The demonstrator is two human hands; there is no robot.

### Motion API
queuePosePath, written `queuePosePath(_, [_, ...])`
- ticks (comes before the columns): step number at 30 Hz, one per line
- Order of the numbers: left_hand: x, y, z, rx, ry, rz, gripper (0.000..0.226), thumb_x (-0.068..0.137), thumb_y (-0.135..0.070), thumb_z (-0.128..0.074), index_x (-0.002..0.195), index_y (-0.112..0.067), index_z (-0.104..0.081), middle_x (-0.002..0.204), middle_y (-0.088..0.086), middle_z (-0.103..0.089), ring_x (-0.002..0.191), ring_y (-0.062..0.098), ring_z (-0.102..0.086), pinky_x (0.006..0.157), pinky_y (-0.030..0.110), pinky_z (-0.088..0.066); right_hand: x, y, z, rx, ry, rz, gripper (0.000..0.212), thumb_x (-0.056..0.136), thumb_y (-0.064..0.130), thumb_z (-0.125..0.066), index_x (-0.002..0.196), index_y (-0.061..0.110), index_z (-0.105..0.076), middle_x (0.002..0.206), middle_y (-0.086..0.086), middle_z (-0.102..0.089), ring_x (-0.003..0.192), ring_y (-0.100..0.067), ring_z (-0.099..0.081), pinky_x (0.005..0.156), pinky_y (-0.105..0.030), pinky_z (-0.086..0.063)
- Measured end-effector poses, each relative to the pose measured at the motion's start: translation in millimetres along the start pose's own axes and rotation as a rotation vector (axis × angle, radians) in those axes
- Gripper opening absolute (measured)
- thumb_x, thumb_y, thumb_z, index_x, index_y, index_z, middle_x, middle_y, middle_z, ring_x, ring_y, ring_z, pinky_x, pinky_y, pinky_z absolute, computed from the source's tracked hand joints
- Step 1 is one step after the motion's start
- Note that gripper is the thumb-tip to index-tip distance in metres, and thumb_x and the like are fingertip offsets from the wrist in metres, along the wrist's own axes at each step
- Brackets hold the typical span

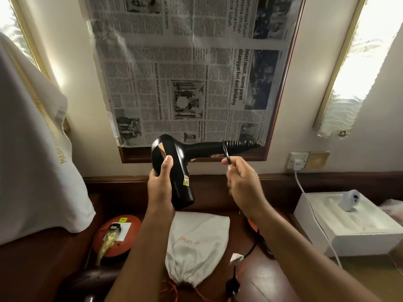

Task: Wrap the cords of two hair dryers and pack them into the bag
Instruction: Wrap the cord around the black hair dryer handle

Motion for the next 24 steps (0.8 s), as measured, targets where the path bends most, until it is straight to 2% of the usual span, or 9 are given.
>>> queuePosePath(3, [1, 5, 3, -0.023, -0.001, 0.078, 0.092, 0.048, -0.069, -0.081, 0.123, -0.021, -0.057, 0.12, 0.018, -0.065, 0.107, 0.04, -0.064, 0.09, 0.058, -0.051, -9, -6, -9, 0.21, 0.042, -0.073, 0.021, 0.103, 0.011, -0.033, 0.1, 0.013, -0.053, 0.062, -0.001, -0.04, 0.048, -0.009, -0.031, 0.042, -0.023, -0.028])
queuePosePath(5, [-1, 5, 4, -0.049, 0.006, 0.121, 0.105, 0.043, -0.071, -0.082, 0.127, -0.014, -0.054, 0.117, 0.021, -0.066, 0.098, 0.041, -0.066, 0.076, 0.049, -0.056, -13, -10, -13, 0.267, 0.072, -0.097, 0.02, 0.104, 0.016, -0.034, 0.098, 0.008, -0.051, 0.06, -0.001, -0.04, 0.046, -0.01, -0.032, 0.04, -0.025, -0.026])
queuePosePath(7, [-3, 2, 5, -0.075, 0.031, 0.13, 0.101, 0.049, -0.068, -0.08, 0.129, -0.012, -0.053, 0.113, 0.021, -0.066, 0.091, 0.038, -0.066, 0.067, 0.042, -0.055, -15, -16, -15, 0.321, 0.115, -0.14, 0.028, 0.104, 0.025, -0.035, 0.091, 0.008, -0.052, 0.057, -0.003, -0.039, 0.043, -0.012, -0.03, 0.04, -0.027, -0.023])
queuePosePath(11, [-6, -4, 7, -0.108, 0.128, 0.113, 0.096, 0.055, -0.066, -0.079, 0.13, -0.012, -0.053, 0.109, 0.019, -0.065, 0.085, 0.034, -0.064, 0.061, 0.038, -0.054, -17, -22, -19, 0.505, 0.198, -0.277, 0.045, 0.097, 0.045, -0.039, 0.075, 0.009, -0.055, 0.05, -0.003, -0.03, 0.038, -0.012, -0.022, 0.039, -0.023, -0.016])
queuePosePath(13, [-9, -7, 5, -0.11, 0.172, 0.113, 0.089, 0.062, -0.064, -0.077, 0.128, -0.01, -0.053, 0.101, 0.018, -0.065, 0.078, 0.033, -0.064, 0.058, 0.037, -0.054, -15, -27, -20, 0.604, 0.23, -0.316, 0.044, 0.098, 0.042, -0.039, 0.075, 0.008, -0.057, 0.052, -0.003, -0.03, 0.04, -0.012, -0.023, 0.041, -0.024, -0.015])
queuePosePath(16, [-13, -9, 4, -0.145, 0.241, 0.127, 0.067, 0.078, -0.056, -0.065, 0.125, -0.01, -0.054, 0.091, 0.014, -0.066, 0.07, 0.027, -0.063, 0.057, 0.035, -0.055, -10, -35, -22, 0.681, 0.258, -0.307, 0.034, 0.102, 0.023, -0.036, 0.086, 0.007, -0.062, 0.059, -0.001, -0.035, 0.046, -0.011, -0.028, 0.044, -0.024, -0.021])
queuePosePath(19, [-16, -12, 5, -0.141, 0.294, 0.143, 0.06, 0.084, -0.055, -0.059, 0.125, -0.012, -0.054, 0.092, 0.012, -0.067, 0.072, 0.026, -0.064, 0.059, 0.035, -0.055, -5, -42, -16, 0.534, 0.197, -0.242, 0.029, 0.103, 0.015, -0.038, 0.091, 0.006, -0.063, 0.062, -0.001, -0.039, 0.05, -0.012, -0.035, 0.048, -0.026, -0.031])
queuePosePath(21, [-18, -15, 6, -0.116, 0.324, 0.142, 0.059, 0.084, -0.055, -0.058, 0.125, -0.013, -0.054, 0.094, 0.013, -0.067, 0.074, 0.028, -0.064, 0.06, 0.035, -0.055, -1, -46, -8, 0.337, 0.137, -0.196, 0.028, 0.102, 0.021, -0.041, 0.09, 0.007, -0.063, 0.061, -0.002, -0.043, 0.049, -0.013, -0.039, 0.047, -0.028, -0.035])
queuePosePath(24, [-20, -19, 6, -0.086, 0.377, 0.133, 0.058, 0.086, -0.054, -0.057, 0.126, -0.012, -0.053, 0.096, 0.014, -0.066, 0.075, 0.028, -0.063, 0.061, 0.036, -0.055, 8, -51, 6, 0.192, 0.104, -0.181, 0.034, 0.098, 0.035, -0.046, 0.081, 0.008, -0.058, 0.056, -0.003, -0.043, 0.044, -0.014, -0.037, 0.042, -0.028, -0.031])
Point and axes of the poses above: each hand's wrist, its own x-axis towards the middle knuckle, its own z-axis out of the back of the hand, y = z × x, the point moved 1 cm from there along x, towards the middle knuckle
